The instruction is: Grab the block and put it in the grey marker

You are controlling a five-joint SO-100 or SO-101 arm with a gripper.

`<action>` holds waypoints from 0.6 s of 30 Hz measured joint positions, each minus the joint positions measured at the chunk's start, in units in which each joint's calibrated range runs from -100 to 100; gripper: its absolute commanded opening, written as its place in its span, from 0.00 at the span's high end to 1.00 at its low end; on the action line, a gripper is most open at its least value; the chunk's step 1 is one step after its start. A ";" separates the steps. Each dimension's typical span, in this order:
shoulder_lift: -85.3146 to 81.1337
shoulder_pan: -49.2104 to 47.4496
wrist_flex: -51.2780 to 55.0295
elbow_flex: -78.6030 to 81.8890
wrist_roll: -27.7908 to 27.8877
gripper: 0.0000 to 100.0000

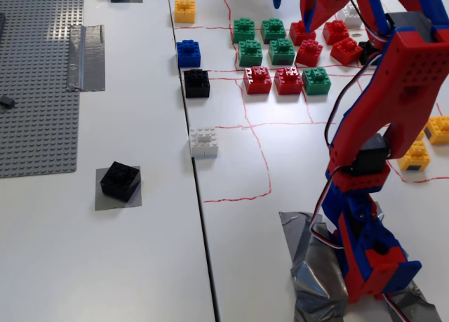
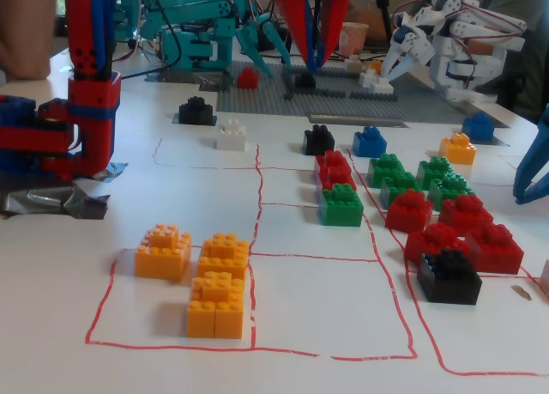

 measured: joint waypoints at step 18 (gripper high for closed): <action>2.50 4.46 -7.77 7.36 -1.17 1.00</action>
